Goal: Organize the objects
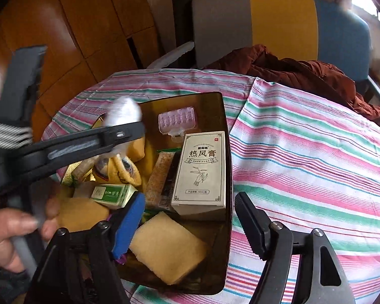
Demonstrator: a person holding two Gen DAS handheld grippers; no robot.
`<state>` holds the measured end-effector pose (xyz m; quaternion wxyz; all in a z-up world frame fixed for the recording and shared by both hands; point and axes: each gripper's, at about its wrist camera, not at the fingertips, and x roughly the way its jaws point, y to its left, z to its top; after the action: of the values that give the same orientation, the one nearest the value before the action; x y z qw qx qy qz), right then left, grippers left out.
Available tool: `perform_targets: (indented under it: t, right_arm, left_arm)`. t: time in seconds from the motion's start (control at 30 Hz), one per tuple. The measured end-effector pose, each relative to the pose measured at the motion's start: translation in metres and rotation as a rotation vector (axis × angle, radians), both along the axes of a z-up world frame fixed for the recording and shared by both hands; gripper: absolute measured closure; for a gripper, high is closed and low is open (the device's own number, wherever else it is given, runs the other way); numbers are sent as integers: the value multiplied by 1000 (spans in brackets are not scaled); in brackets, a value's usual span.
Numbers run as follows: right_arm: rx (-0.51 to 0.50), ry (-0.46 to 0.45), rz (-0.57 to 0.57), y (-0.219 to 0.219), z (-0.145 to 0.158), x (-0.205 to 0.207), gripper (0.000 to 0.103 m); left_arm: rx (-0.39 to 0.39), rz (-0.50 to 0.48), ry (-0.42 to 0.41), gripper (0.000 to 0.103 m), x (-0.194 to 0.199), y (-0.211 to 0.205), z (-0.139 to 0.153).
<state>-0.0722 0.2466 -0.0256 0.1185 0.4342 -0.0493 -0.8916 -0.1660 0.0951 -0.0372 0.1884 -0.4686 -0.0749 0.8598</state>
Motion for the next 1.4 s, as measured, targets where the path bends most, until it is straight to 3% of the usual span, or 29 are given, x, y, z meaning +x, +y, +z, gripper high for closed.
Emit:
perform_targets:
  t: [0.07,0.27,0.5,0.8,1.03,1.1,1.4]
  right_arm:
    - [8,11,-2,-1,0,2,29]
    - [-1,17,-5,0,-1,6,28]
    - [-5,21,-5,-1,-1,11,28]
    - [35,53,-6,-9,6,19,15]
    - [57,88,-24,-10,13,30,0]
    - [73,101,-28,-11,15,34,0]
    - [113,154,-87,-5,19,50,0]
  left_arm:
    - [1,5,-5,59,0,1,-1]
    - [-13,33,3,57,13,-6,0]
    - [-81,46,110,57,42,-11,14]
    - [-135,64,192,56,76,-17,23]
    - [-163,85,254,41,99,-22,30]
    - [-169,93,262,36,103,-22,32]
    - [-212,146,289,34,119,-30,39]
